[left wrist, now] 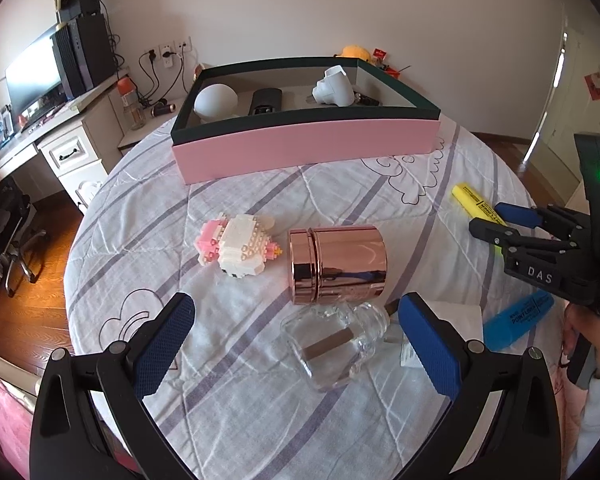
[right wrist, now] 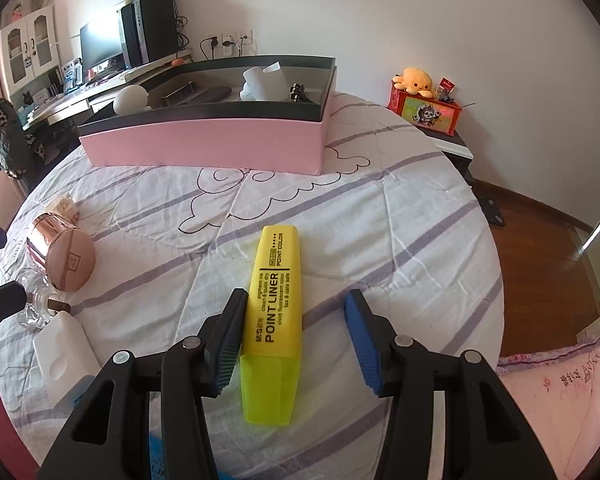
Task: Organize rigid objects
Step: 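Grasp the rose-gold cylinder with the left tool while the right tool holds the highlighter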
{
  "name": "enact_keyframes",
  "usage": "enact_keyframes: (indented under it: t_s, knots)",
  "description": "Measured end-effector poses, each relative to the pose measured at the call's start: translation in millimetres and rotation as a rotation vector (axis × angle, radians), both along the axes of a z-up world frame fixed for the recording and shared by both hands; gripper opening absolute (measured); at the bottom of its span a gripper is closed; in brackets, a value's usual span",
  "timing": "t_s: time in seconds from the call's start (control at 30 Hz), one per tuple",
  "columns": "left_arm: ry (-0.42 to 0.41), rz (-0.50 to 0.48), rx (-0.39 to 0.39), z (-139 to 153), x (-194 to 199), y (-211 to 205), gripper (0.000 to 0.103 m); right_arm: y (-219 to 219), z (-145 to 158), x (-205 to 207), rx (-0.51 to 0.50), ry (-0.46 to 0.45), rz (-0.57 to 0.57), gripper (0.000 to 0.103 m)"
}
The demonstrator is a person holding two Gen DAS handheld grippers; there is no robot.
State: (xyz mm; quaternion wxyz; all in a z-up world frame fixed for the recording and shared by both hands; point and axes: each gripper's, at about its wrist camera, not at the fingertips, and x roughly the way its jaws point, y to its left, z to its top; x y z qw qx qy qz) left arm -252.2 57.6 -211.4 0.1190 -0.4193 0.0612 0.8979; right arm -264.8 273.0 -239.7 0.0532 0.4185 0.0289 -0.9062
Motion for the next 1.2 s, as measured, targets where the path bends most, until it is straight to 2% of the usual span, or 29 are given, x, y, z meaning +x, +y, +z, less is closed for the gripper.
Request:
enact_keyframes:
  t_s: [0.17,0.47,0.57,0.63,0.67,0.83,1.1,1.2]
  knots:
    - [-0.025,0.017,0.009,-6,-15,12,0.103,3,-2,0,-0.017,0.01,0.009,0.051]
    - [-0.007,0.032,-0.047,-15,-28,30,0.102,3,-6,5,-0.021,0.064,0.011,0.051]
    - [0.009,0.024,-0.058,-15,-27,33,0.084,3,-6,7,-0.022,0.074,0.011,0.051]
    - [0.023,0.019,-0.065,-14,-27,34,0.06,3,-6,7,-0.022,0.076,0.012,0.052]
    - [0.015,0.0,-0.054,-14,-27,35,0.056,3,-6,7,-0.023,0.076,0.012,0.052]
    - [0.027,-0.016,-0.076,-16,-25,39,0.055,3,-5,7,-0.025,0.077,0.013,0.052]
    - [0.025,-0.025,-0.069,-15,-24,37,0.055,3,-5,7,-0.028,0.076,0.012,0.051]
    - [0.024,-0.027,-0.064,-14,-23,35,0.055,4,-3,7,-0.032,0.072,0.013,0.044]
